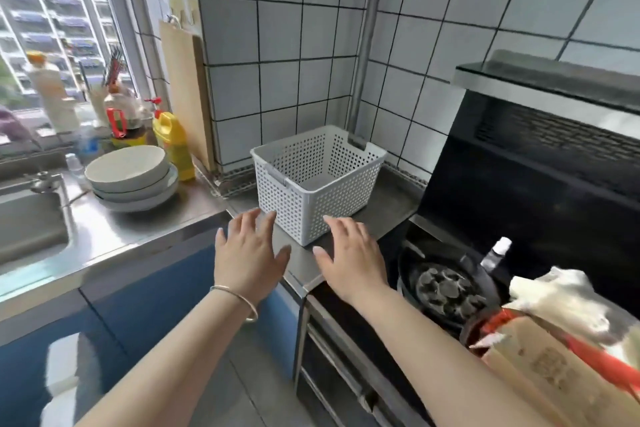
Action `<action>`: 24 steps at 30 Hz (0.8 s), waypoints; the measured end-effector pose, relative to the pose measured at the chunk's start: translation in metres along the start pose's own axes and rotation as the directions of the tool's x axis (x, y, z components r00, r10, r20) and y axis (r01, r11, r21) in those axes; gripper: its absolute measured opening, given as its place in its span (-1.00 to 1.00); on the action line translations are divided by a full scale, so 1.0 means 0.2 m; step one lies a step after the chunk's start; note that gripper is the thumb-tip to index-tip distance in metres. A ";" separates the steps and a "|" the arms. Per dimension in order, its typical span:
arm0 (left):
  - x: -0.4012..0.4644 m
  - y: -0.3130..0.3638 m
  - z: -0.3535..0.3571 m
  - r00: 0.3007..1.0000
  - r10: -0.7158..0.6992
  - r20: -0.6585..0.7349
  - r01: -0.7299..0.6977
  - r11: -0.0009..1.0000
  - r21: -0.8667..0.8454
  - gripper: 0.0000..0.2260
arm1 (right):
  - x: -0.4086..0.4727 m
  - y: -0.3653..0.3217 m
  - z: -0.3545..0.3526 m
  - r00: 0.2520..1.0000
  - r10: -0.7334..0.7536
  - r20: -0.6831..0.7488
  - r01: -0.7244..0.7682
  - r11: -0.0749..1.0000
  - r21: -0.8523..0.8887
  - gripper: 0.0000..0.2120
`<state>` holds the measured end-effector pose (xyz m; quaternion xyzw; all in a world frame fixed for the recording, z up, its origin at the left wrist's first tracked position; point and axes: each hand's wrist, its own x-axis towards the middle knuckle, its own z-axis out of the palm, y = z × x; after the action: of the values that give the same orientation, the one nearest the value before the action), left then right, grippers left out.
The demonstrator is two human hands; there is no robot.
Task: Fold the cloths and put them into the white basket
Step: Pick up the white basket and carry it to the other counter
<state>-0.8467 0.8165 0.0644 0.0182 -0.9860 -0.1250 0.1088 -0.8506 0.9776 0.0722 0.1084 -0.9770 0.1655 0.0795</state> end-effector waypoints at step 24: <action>1.62 0.03 0.72 0.584 -0.806 0.098 0.667 0.407 -0.624 -0.71 | 2.39 1.18 0.36 0.967 0.243 -0.073 -0.243 0.970 0.009 -0.64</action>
<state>-1.1951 0.8370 -0.0014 0.4309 -0.7605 -0.4624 0.1489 -1.3755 1.0818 0.0245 -0.0183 -0.9794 0.1778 0.0943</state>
